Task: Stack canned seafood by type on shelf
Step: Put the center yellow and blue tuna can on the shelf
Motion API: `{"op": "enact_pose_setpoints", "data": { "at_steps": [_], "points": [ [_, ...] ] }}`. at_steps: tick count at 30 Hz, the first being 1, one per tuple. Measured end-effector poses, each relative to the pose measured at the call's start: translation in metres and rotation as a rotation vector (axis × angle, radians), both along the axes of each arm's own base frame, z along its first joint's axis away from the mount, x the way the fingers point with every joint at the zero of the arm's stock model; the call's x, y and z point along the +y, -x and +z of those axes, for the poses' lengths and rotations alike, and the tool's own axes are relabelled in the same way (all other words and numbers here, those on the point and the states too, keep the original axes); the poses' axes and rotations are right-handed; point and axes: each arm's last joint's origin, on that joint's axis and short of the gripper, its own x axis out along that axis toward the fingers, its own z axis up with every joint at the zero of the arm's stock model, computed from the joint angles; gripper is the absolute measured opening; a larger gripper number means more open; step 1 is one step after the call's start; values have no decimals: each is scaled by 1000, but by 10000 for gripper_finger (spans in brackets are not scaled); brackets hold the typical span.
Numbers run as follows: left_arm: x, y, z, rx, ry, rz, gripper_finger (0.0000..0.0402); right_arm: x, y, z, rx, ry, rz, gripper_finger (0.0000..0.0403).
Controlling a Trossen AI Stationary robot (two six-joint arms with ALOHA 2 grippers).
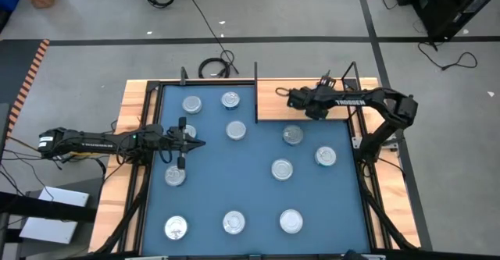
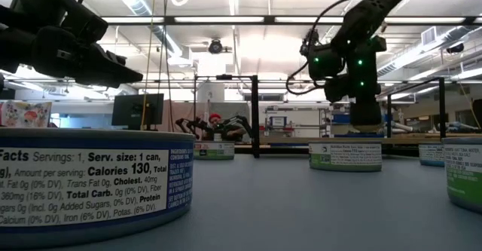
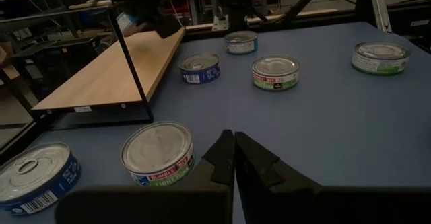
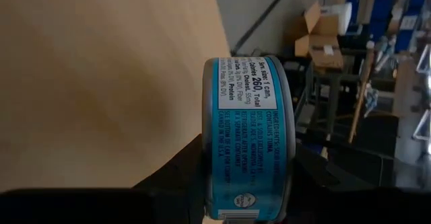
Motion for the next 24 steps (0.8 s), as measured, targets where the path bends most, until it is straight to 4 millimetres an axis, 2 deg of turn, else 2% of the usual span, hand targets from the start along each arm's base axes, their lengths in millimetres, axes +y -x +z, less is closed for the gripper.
{"op": "enact_pose_setpoints", "data": {
  "at_steps": [10, 24],
  "points": [
    [0, 0, 0, 0, 0, 0, 17, -36, 15, 0, -28, -35, -39, 143],
    [0, 0, 0, 2, 0, 0, 17, -53, 28, -2, -67, -97, -73, 143]
  ]
}}
